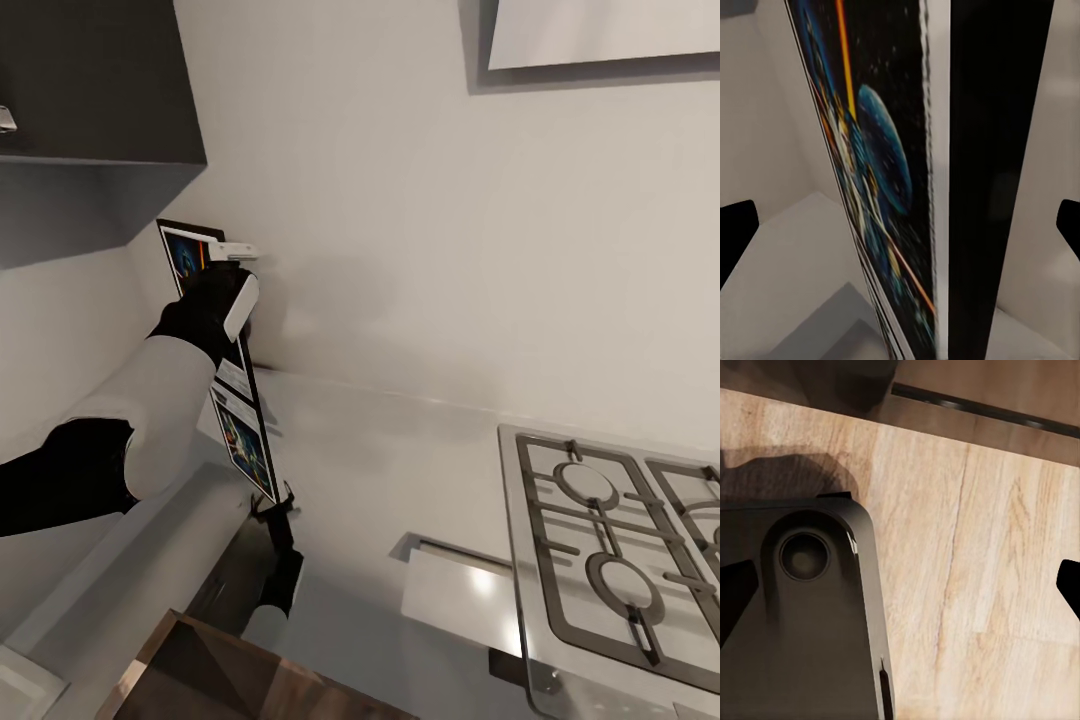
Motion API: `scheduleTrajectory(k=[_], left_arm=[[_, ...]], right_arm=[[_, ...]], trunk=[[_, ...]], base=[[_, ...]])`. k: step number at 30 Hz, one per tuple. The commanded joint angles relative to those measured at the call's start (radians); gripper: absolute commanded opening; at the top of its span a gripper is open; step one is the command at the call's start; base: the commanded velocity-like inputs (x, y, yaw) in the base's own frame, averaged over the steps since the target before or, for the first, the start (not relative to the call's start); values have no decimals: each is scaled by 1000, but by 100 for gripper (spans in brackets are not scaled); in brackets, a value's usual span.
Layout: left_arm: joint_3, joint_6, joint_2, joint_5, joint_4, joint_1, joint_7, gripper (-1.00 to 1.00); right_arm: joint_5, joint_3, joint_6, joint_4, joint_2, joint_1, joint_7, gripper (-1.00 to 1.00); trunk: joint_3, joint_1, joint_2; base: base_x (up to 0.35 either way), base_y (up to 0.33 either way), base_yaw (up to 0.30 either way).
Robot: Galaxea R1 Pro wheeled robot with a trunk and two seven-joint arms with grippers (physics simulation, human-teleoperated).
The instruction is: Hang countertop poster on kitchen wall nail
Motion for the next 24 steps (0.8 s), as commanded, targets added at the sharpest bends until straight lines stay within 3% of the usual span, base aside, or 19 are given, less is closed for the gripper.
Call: scheduleTrajectory(k=[1, 24], left_arm=[[1, 5, -1, -1, -1, 0, 3, 100], [1, 5, -1, -1, -12, 0, 4, 100]], right_arm=[[1, -2, -1, -2, 0, 0, 1, 100], [1, -2, -1, -2, 0, 0, 1, 100]], trunk=[[-2, 0, -1], [-29, 0, -1]], base=[[0, 0, 0], [0, 0, 0]])
